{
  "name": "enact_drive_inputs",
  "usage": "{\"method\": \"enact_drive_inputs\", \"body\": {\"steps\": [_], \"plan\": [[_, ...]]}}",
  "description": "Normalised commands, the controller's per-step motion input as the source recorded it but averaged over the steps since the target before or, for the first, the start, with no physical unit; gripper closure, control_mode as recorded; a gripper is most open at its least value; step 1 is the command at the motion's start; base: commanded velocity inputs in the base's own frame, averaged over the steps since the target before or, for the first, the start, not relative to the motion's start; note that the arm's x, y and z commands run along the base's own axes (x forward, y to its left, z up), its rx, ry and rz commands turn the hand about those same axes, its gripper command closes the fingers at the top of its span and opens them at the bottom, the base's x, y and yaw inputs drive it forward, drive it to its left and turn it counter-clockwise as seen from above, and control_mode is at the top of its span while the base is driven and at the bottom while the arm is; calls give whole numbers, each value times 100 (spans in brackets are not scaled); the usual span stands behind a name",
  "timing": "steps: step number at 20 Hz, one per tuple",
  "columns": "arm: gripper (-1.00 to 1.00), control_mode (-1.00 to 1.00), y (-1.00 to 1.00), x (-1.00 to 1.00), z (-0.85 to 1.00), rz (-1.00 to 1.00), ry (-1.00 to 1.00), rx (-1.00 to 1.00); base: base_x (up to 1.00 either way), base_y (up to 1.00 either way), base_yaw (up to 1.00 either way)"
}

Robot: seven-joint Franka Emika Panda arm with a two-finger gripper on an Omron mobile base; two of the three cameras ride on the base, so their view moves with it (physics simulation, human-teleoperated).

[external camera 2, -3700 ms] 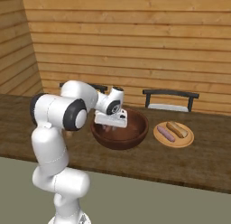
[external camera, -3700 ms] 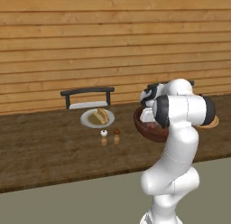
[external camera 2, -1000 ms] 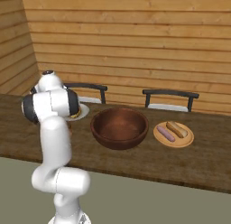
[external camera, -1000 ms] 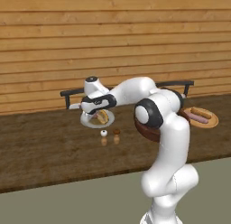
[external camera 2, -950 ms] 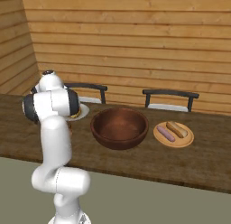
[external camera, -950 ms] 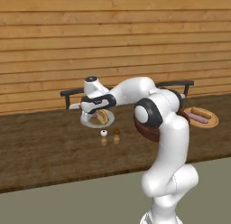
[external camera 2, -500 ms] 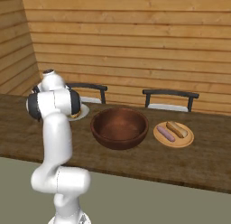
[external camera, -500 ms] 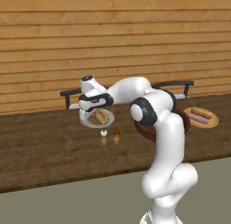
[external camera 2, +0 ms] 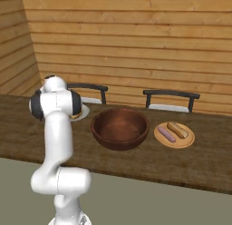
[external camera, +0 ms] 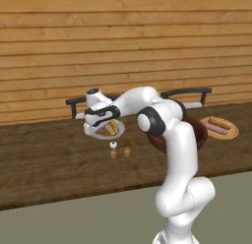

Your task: Place one bun and one sausage from the bowl on each plate.

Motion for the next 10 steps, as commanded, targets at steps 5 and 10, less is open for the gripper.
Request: {"method": "enact_drive_inputs", "body": {"steps": [5,10], "plan": [[100,-100,0,37,-4,-21,1,0,0,0,0],[100,-100,-1,16,-29,-19,2,0,0,0,0]]}}
